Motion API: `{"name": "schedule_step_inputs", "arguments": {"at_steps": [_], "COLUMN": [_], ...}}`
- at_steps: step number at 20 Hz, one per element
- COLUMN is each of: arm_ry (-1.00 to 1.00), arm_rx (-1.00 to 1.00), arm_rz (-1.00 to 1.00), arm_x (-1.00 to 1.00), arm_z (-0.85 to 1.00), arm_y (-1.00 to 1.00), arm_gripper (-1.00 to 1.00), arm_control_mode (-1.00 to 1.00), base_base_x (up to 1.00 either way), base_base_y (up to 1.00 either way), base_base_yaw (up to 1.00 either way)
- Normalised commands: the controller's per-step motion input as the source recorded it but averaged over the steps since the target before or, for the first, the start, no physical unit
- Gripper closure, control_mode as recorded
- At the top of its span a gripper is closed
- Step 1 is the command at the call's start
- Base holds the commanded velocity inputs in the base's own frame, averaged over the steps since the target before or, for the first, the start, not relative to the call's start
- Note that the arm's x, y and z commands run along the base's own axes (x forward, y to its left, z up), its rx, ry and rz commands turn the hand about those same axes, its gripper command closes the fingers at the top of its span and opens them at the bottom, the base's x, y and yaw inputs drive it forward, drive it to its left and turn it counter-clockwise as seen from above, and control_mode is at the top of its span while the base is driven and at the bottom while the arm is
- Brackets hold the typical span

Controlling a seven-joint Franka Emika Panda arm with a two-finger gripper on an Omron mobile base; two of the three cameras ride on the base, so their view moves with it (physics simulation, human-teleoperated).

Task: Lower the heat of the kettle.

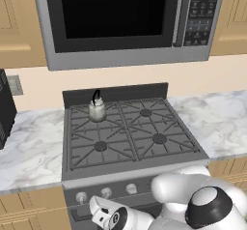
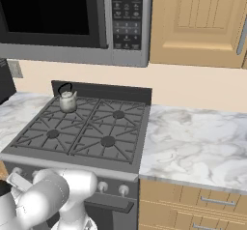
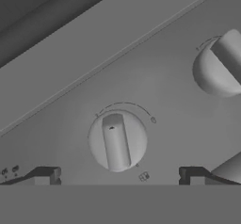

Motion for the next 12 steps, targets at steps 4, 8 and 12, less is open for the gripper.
{"name": "schedule_step_inputs", "arguments": {"at_steps": [4,8,12], "arm_ry": [0.00,0.00,0.00], "arm_rx": [0.00,0.00,0.00], "arm_rz": [0.00,0.00,0.00], "arm_x": [0.07,0.12,0.14], "arm_z": [-0.10,-0.01,0.00], "arm_y": [0.08,0.05,0.00], "arm_gripper": [-1.00,-1.00,-1.00], "arm_control_mode": [-1.00,-1.00,-1.00], "base_base_x": [0.00,0.00,0.00], "base_base_y": [0.00,0.00,0.00], "base_base_yaw": [0.00,0.00,0.00]}}
